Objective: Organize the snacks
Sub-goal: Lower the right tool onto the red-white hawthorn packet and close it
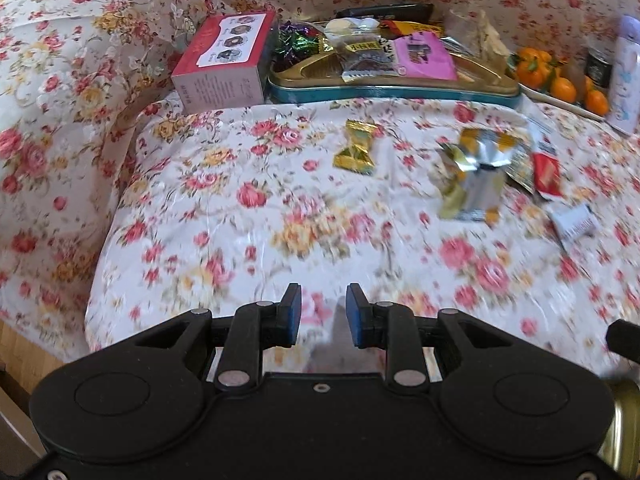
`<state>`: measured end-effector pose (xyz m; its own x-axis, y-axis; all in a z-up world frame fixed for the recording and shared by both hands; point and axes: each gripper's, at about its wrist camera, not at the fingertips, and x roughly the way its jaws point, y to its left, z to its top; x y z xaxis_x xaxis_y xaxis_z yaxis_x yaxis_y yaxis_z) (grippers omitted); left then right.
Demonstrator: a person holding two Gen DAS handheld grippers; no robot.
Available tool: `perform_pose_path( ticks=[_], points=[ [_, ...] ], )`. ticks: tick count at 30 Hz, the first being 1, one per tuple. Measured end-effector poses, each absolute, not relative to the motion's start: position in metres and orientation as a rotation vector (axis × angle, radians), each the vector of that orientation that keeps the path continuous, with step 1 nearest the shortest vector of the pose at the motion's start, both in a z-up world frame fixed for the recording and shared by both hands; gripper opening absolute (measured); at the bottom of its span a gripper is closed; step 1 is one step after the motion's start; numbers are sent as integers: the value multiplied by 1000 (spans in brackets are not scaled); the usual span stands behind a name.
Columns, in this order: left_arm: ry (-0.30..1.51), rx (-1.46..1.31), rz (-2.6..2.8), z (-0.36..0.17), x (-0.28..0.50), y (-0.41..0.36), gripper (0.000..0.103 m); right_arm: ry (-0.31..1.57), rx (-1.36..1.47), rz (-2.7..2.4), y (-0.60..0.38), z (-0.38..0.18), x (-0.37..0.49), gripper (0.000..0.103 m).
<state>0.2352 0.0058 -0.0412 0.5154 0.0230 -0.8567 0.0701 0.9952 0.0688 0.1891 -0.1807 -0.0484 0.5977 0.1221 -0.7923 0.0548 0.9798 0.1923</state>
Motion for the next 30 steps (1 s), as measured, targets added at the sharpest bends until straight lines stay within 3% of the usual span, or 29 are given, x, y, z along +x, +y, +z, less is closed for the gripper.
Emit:
perform_pose_path(
  ticks=[11,15,22,30],
  points=[
    [1027,75,-9,-63,268,15,37,938,248,17,-187,-55,249,59],
    [1012,69,-5,-65,270,16,41,919,248,9,-182,-55,267,59],
    [968,39,16,-71,266,29,61,884,231,15,-170,-60,294,59],
    [954,37,15,-72,265,30,63,861,199,79,-144,-61,318,59]
  ],
)
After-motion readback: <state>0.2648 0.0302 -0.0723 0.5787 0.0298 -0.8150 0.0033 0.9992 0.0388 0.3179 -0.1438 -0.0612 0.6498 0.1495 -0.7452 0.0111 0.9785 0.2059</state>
